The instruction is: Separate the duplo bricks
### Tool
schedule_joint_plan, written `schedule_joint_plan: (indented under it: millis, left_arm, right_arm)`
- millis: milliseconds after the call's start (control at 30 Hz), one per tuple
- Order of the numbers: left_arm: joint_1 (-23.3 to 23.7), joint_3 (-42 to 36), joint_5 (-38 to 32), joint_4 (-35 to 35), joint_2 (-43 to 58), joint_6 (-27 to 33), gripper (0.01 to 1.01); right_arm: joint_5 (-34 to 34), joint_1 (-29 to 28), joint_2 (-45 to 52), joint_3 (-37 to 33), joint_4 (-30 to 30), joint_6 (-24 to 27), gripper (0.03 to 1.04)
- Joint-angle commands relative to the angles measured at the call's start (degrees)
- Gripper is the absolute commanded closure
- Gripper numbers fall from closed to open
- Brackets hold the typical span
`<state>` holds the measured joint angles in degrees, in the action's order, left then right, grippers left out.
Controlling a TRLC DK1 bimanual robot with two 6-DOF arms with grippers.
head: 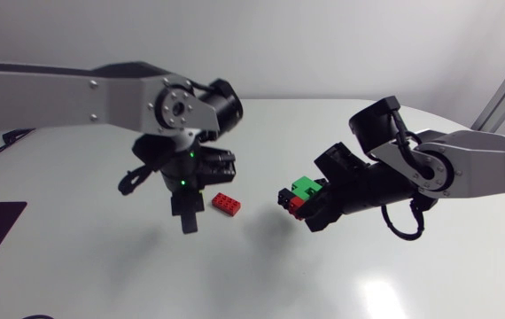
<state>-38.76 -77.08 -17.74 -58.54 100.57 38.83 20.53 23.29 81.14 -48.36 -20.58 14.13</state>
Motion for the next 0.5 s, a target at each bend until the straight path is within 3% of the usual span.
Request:
schedule_joint_plan:
  millis: [0, 233, 467]
  left_arm:
    - [-3.1, 4.7, -1.7, -1.5, 4.2, 3.4, 0.725]
    - [-7.2, 9.0, -2.2, -2.7, 10.3, 4.5, 0.725]
    - [-6.7, 8.3, -2.4, -1.3, 12.3, 4.3, 0.689]
  right_arm:
    - [-0.5, 0.4, -1.0, 1.2, 0.7, 0.5, 0.76]
    - [-0.9, 0.4, -1.0, 1.5, 0.7, 1.1, 0.76]
    - [-1.1, 1.1, -0.7, 1.3, 0.9, 1.2, 0.76]
